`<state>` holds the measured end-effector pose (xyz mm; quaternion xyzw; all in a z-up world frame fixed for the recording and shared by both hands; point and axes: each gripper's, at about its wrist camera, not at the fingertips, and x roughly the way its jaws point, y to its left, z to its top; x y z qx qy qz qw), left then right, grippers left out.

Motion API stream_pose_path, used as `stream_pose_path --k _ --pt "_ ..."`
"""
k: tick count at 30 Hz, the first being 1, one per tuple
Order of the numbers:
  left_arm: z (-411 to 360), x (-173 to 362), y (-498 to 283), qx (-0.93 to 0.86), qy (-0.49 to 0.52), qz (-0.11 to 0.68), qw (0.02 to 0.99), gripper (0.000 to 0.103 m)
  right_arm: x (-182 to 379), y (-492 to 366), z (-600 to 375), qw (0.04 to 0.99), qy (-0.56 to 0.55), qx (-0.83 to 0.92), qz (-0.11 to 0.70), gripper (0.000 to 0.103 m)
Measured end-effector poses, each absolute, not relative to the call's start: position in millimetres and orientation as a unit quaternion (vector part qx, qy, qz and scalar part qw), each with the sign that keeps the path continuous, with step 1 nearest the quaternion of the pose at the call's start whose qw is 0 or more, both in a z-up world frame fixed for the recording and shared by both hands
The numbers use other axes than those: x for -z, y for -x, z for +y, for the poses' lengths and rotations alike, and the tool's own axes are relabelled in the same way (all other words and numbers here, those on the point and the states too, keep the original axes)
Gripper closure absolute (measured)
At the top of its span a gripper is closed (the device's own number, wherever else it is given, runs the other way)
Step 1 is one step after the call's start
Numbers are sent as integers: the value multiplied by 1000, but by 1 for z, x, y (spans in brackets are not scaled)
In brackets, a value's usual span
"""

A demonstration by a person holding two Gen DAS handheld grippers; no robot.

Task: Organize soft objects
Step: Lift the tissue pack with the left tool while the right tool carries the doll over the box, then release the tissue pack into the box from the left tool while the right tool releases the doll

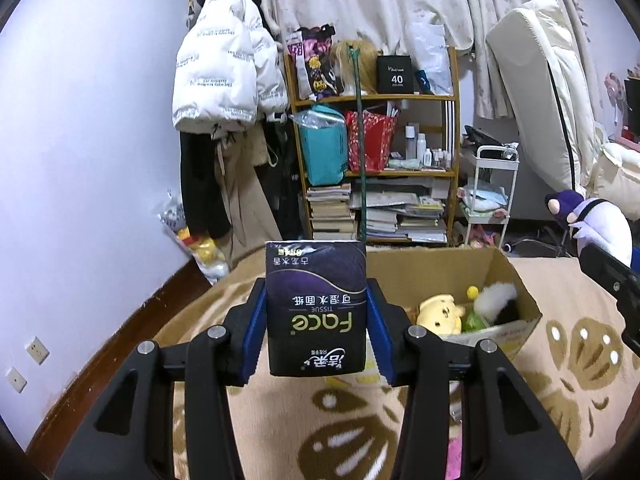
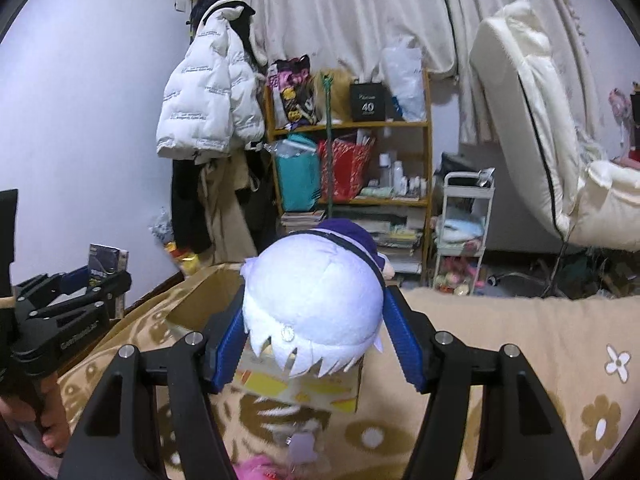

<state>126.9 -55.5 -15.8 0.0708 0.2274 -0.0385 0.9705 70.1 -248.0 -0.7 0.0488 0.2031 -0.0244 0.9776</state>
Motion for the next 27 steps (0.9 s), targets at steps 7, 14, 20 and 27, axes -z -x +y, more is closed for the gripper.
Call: stream_pose_path --k 7,14,20,27 --pt "-62 13 -142 43 -65 210 975 58 4 -94 -252 978 -44 33 199 34" --pt "-68 18 -163 35 -70 204 976 58 6 -111 -255 980 -19 25 198 34" --pt "-72 27 -180 52 -62 212 974 58 20 -123 -248 977 5 28 213 34" --pt "-69 39 -192 76 -39 232 969 58 39 -138 -248 971 5 16 239 34"
